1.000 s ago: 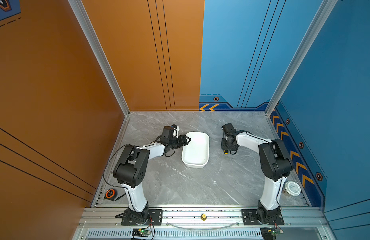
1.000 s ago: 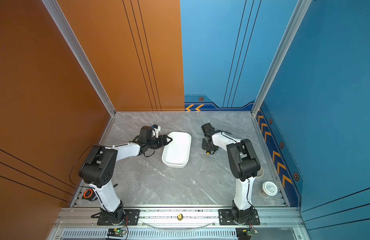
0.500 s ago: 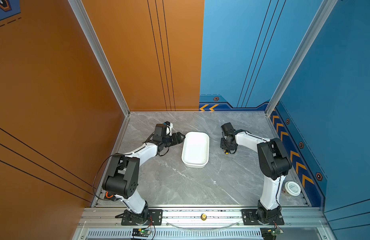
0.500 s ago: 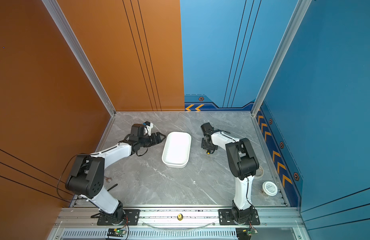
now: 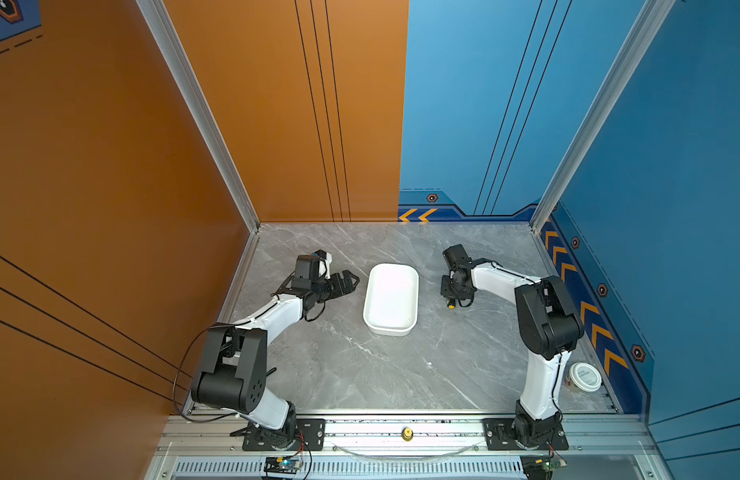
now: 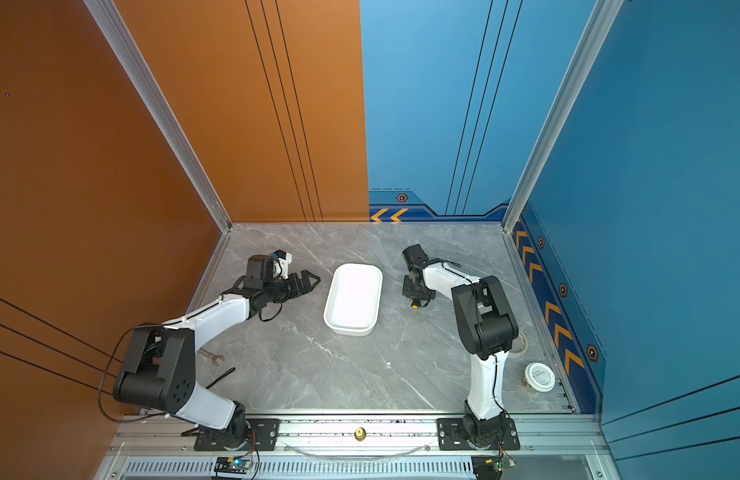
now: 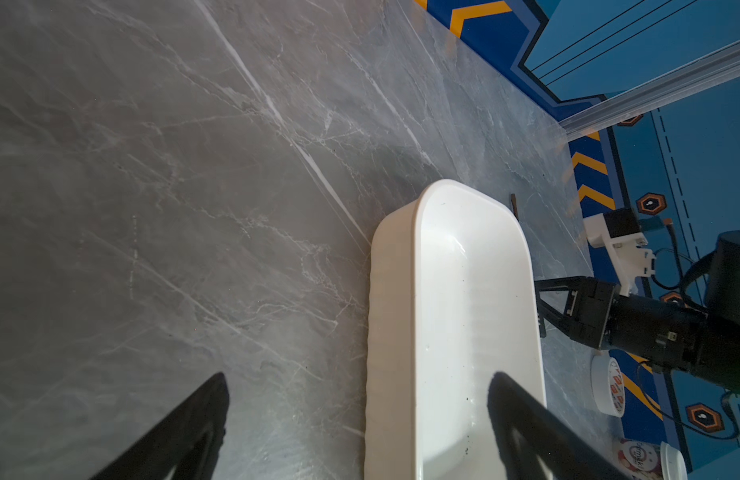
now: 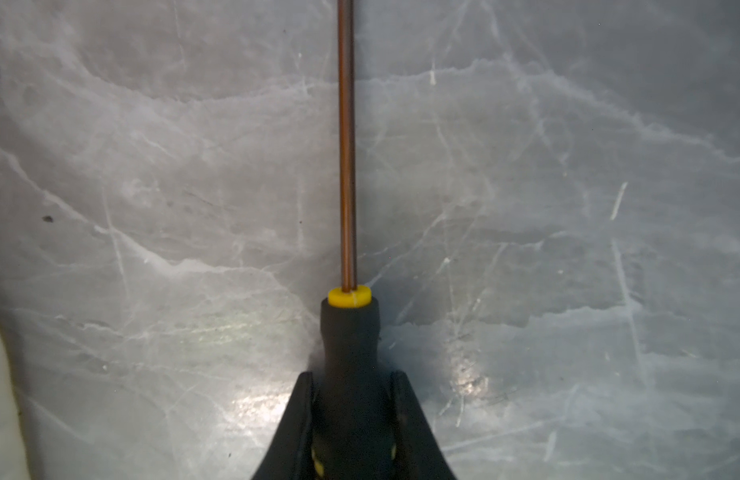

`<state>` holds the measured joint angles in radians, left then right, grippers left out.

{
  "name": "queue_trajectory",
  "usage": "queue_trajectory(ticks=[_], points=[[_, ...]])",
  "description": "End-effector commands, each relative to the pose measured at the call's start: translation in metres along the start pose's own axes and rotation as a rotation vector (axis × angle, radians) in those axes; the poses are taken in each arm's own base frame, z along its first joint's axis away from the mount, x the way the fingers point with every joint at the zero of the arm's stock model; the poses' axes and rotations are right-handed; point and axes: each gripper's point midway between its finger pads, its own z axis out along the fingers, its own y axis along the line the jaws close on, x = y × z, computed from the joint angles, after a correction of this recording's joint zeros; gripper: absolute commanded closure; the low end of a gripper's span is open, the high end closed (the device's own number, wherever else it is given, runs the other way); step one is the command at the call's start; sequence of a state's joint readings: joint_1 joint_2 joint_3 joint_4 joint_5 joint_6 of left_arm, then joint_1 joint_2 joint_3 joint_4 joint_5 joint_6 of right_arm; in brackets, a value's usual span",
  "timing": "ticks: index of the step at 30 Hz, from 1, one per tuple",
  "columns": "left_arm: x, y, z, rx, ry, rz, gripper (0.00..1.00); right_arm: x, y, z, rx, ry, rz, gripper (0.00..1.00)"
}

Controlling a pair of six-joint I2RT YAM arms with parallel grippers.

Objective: Put the screwdriver in the bin
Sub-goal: 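Close the right gripper on the screwdriver handle while the left gripper nudges the bin, then lift the screwdriver with the right gripper and carry it over the white bin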

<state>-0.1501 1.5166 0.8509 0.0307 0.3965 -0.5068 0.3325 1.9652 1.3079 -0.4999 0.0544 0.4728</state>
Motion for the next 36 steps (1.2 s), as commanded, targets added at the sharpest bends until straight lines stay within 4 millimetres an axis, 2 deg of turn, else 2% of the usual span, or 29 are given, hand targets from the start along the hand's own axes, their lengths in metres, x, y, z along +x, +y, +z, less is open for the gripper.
queue_trajectory(ticks=[1, 7, 12, 16, 18, 22, 26, 27, 30, 36], points=[[-0.003, 0.015, -0.02, -0.08, -0.03, 0.055, 0.02, -0.001, 0.008, -0.037, -0.062, -0.004, 0.023, 1.0], [-0.01, 0.041, -0.052, -0.199, -0.095, 0.102, 0.02, -0.008, 0.032, -0.106, -0.154, -0.111, 0.06, 1.0], [-0.014, 0.057, -0.069, -0.228, -0.153, 0.068, 0.02, -0.003, 0.066, -0.163, -0.256, -0.206, 0.088, 1.0], [-0.013, 0.061, -0.07, -0.213, -0.173, 0.048, 0.02, 0.005, 0.096, -0.189, -0.331, -0.255, 0.108, 1.0], [-0.012, 0.061, -0.068, -0.201, -0.164, 0.043, 0.02, 0.008, 0.104, -0.191, -0.331, -0.26, 0.162, 1.0], [-0.008, 0.062, -0.063, -0.188, -0.146, 0.032, 0.02, 0.017, 0.127, -0.177, -0.352, -0.208, 0.228, 1.0], [-0.004, 0.064, -0.062, -0.192, -0.139, 0.031, 0.02, 0.023, 0.144, -0.148, -0.303, -0.169, 0.229, 1.0], [-0.004, 0.065, -0.062, -0.193, -0.14, 0.031, 0.02, 0.033, 0.156, -0.142, -0.303, -0.151, 0.201, 1.0], [-0.002, 0.066, -0.061, -0.195, -0.138, 0.028, 0.02, 0.039, 0.17, -0.123, -0.282, -0.117, 0.179, 1.0], [0.001, 0.068, -0.058, -0.194, -0.127, 0.025, 0.02, 0.047, 0.183, -0.099, -0.248, -0.088, 0.155, 1.0]])
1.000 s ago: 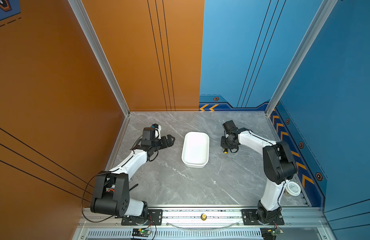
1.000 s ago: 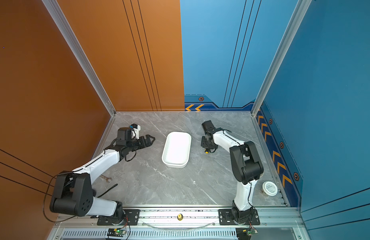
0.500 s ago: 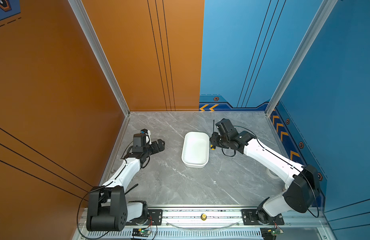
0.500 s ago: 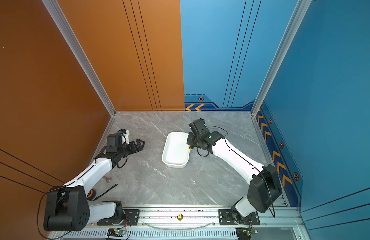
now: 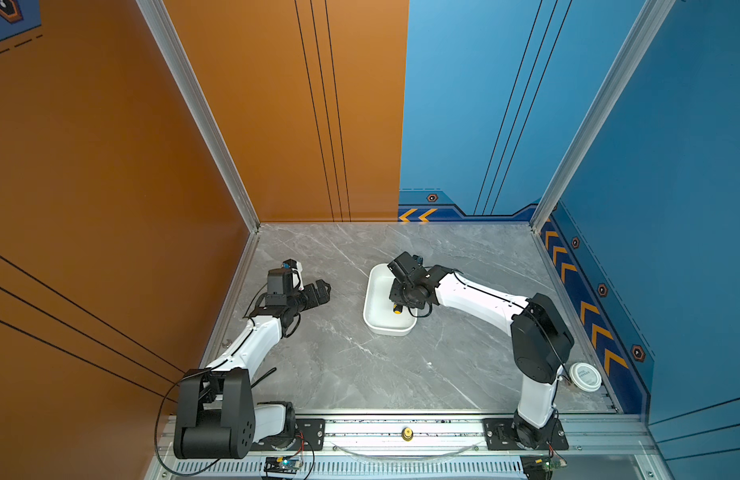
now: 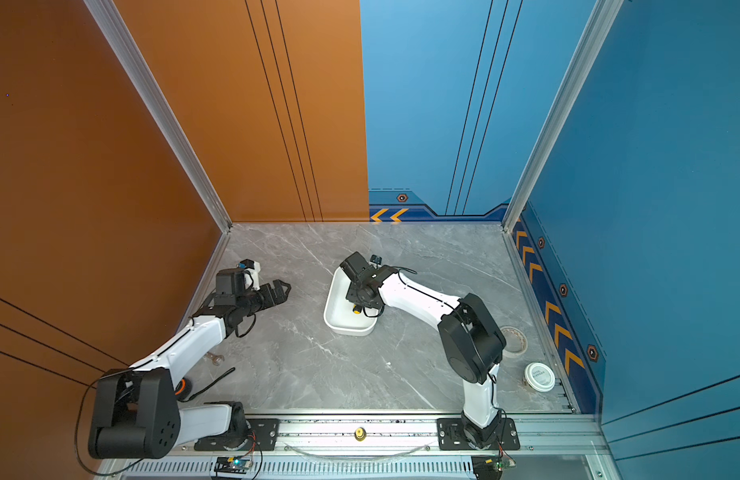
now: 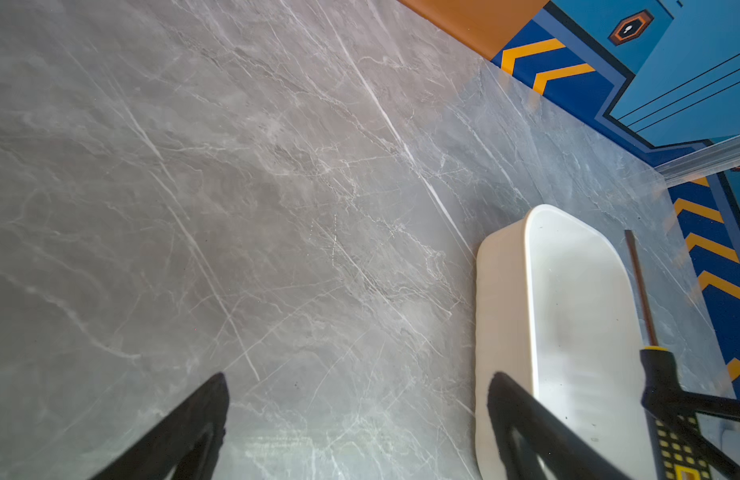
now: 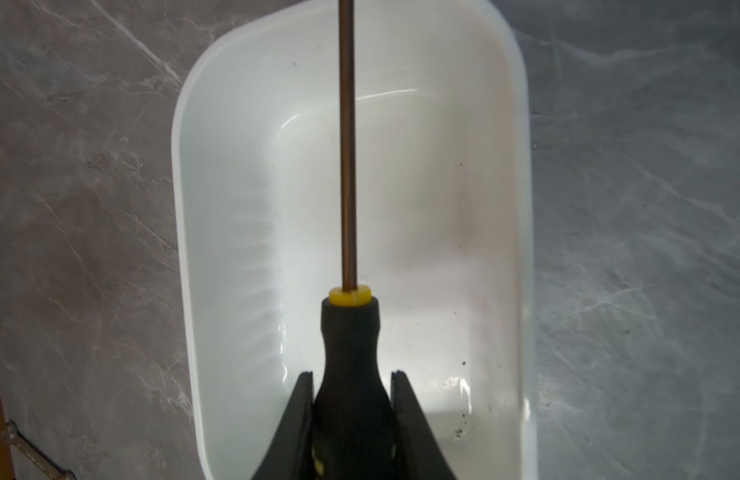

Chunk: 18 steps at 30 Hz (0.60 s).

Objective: Put the screwdriver in the bin
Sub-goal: 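Lift the screwdriver with the right gripper and carry it over the white bin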

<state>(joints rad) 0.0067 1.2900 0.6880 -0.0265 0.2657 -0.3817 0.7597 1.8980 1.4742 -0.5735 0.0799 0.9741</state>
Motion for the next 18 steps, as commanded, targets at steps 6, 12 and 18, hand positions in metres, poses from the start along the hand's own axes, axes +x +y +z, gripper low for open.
queue_trajectory(ticks=[6, 12, 18], points=[[0.006, 0.002, 0.003, 0.013, 0.016, -0.004, 0.02, -0.002, 0.002, 0.014, 0.033, -0.013, 0.013, 1.0], [0.008, 0.004, 0.005, 0.009, 0.019, -0.006, 0.02, 0.006, -0.003, 0.033, 0.064, 0.016, -0.005, 1.0], [0.01, 0.004, 0.007, 0.011, 0.029, -0.01, 0.02, 0.011, -0.008, 0.045, 0.096, 0.039, -0.029, 1.0]])
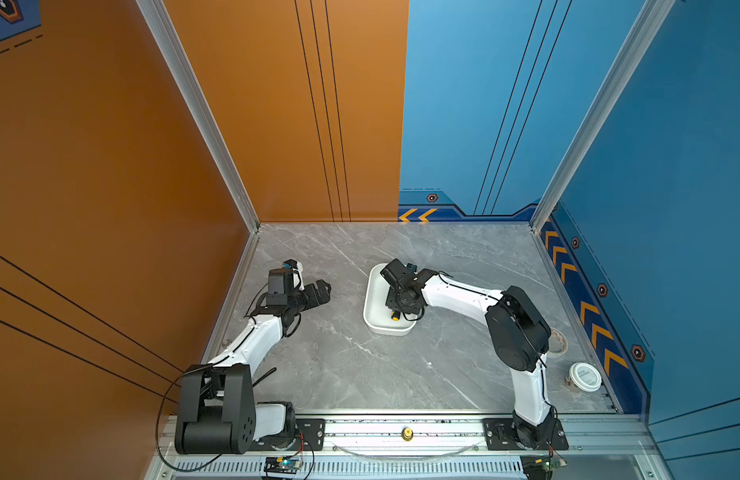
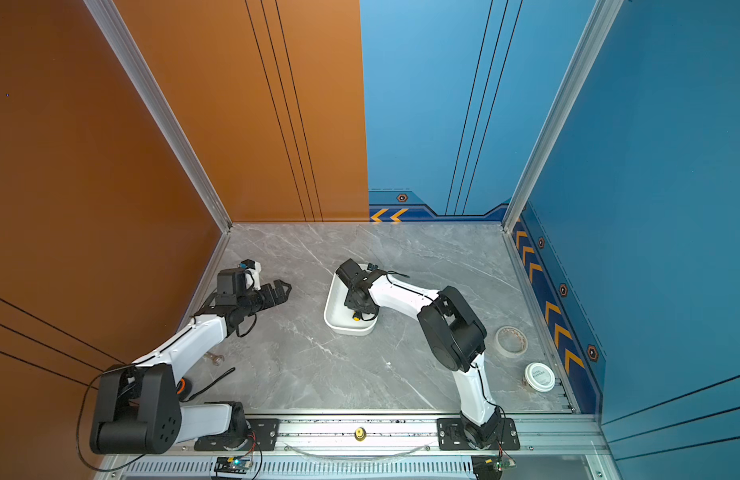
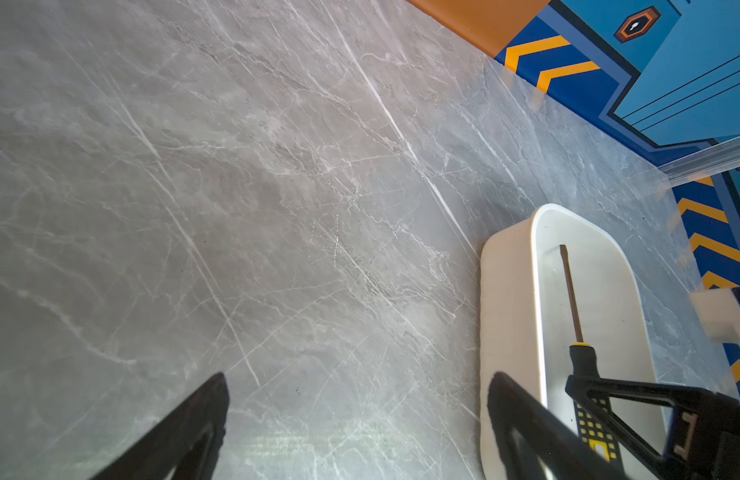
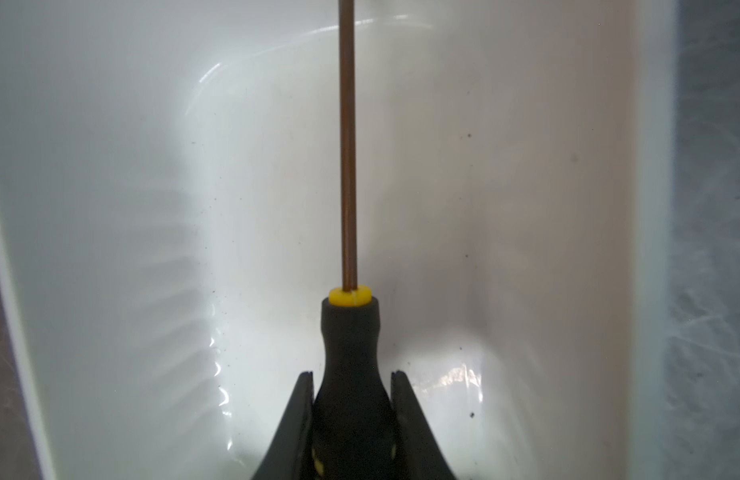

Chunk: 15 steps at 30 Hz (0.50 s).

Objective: Put the screwdriver in the bin
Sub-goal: 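Lift the screwdriver with the right gripper and carry it over the white bin, then lower the screwdriver into the bin and open the right gripper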

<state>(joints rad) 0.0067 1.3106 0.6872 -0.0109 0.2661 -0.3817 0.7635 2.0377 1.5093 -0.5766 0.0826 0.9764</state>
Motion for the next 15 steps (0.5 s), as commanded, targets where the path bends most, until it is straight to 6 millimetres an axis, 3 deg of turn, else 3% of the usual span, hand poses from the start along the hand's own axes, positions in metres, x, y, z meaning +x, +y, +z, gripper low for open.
queue_trajectory(ticks=[1, 7, 9, 15], points=[[0.008, 0.003, 0.003, 0.011, 0.022, -0.008, 0.02, -0.006, 0.004, 0.0, 0.012, -0.018, -0.018, 1.0], [0.008, 0.004, 0.002, 0.005, 0.022, -0.004, 0.02, -0.004, 0.004, 0.001, 0.022, -0.01, -0.043, 1.0], [0.009, 0.005, 0.002, 0.001, 0.024, -0.005, 0.02, 0.001, 0.0, 0.013, 0.046, 0.009, -0.059, 1.0], [0.009, 0.005, 0.002, -0.003, 0.026, -0.005, 0.02, 0.002, -0.002, 0.016, 0.061, 0.019, -0.089, 0.89]])
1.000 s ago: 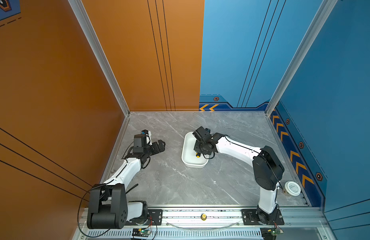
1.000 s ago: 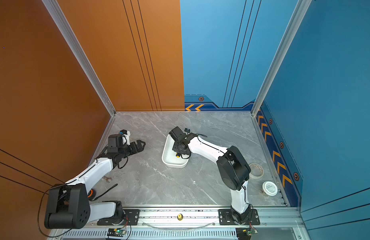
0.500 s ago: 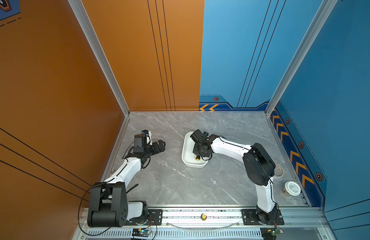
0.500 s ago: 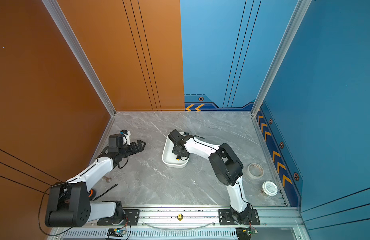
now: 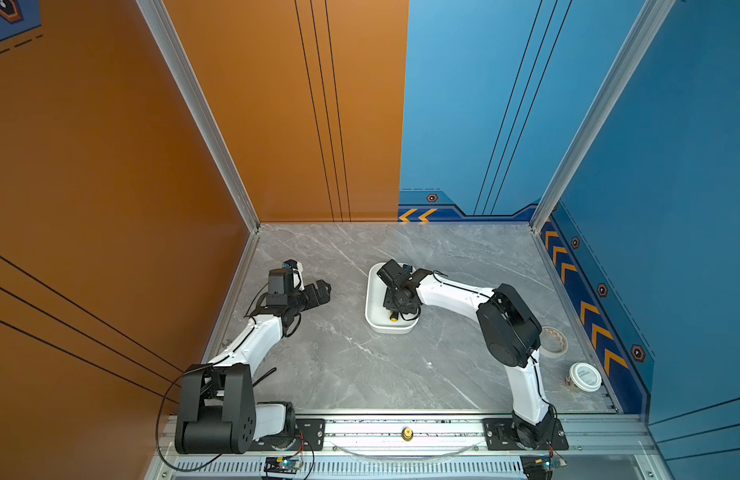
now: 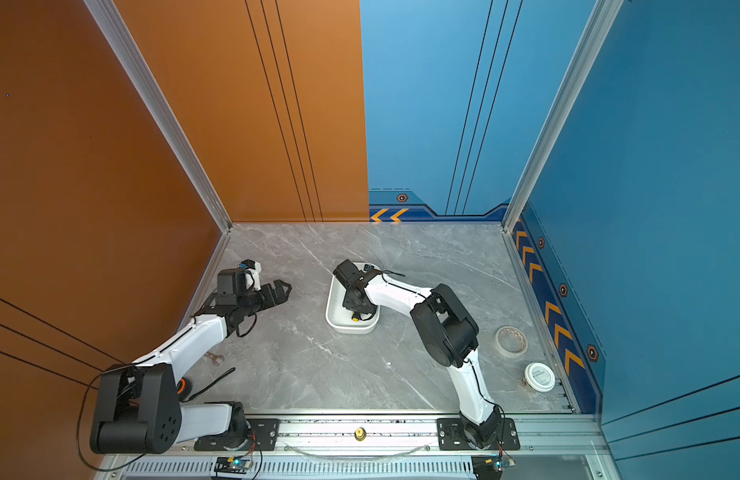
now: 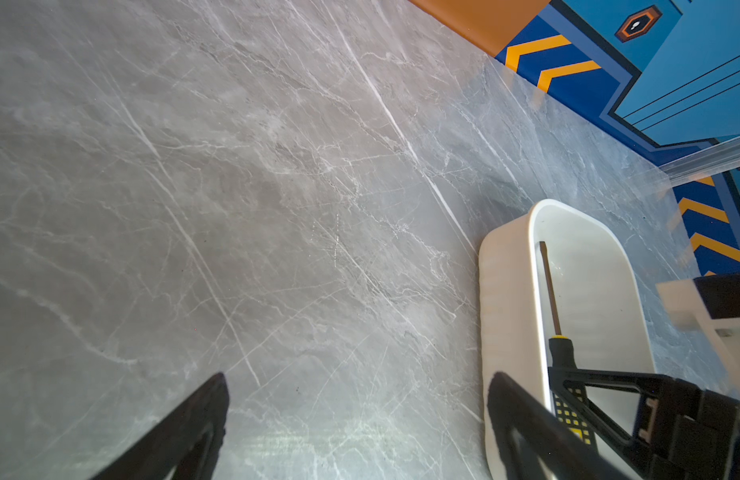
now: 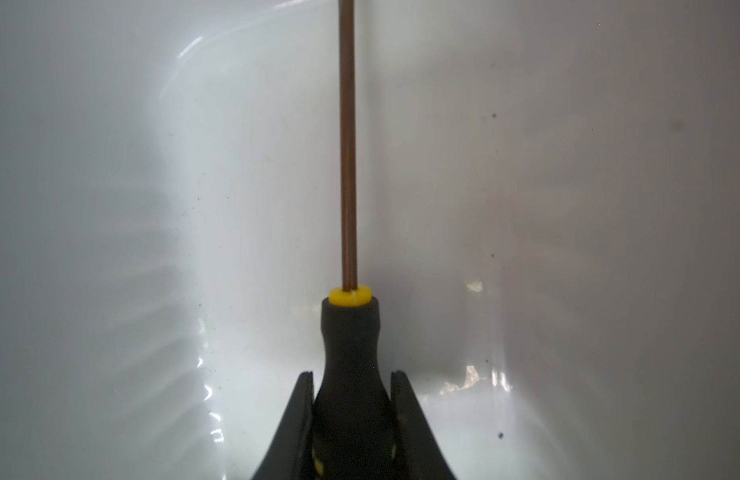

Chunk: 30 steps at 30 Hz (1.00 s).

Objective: Put the screwdriver in the bin
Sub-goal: 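Lower the screwdriver into the bin and open the right gripper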

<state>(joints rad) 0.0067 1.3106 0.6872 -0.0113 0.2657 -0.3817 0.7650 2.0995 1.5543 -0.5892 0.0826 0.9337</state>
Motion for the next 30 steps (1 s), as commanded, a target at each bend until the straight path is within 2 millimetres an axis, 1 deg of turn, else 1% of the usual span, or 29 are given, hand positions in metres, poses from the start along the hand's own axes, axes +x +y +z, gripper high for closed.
queue_trajectory(ticks=[1, 7, 9, 14, 19, 24, 25, 28, 30], points=[[0.01, 0.005, 0.001, -0.002, 0.026, -0.004, 0.02, 0.001, -0.004, 0.001, 0.04, 0.006, -0.045, 0.88], [0.009, 0.006, 0.0, -0.006, 0.022, -0.003, 0.02, 0.001, -0.004, -0.001, 0.049, 0.012, -0.078, 0.8], [0.009, 0.006, 0.0, -0.007, 0.022, -0.003, 0.02, 0.0, -0.004, -0.003, 0.05, 0.007, -0.091, 0.75], [0.01, 0.007, 0.0, -0.01, 0.023, -0.003, 0.02, -0.003, -0.006, -0.011, 0.065, -0.011, -0.111, 0.59], [0.011, 0.007, 0.0, -0.013, 0.021, -0.003, 0.02, -0.005, -0.005, -0.018, 0.064, -0.022, -0.135, 0.5], [0.01, 0.008, -0.002, -0.02, 0.015, 0.002, 0.02, -0.004, -0.005, -0.022, 0.076, -0.024, -0.156, 0.4], [0.01, 0.009, -0.003, -0.022, 0.012, 0.003, 0.02, -0.009, -0.001, -0.033, 0.057, -0.043, -0.161, 0.38], [0.007, 0.009, -0.004, -0.026, 0.003, 0.009, 0.02, -0.014, 0.0, -0.049, 0.06, -0.066, -0.182, 0.33], [0.006, 0.012, -0.005, -0.043, -0.004, 0.022, 0.02, -0.02, -0.001, -0.066, 0.066, -0.09, -0.204, 0.32]])
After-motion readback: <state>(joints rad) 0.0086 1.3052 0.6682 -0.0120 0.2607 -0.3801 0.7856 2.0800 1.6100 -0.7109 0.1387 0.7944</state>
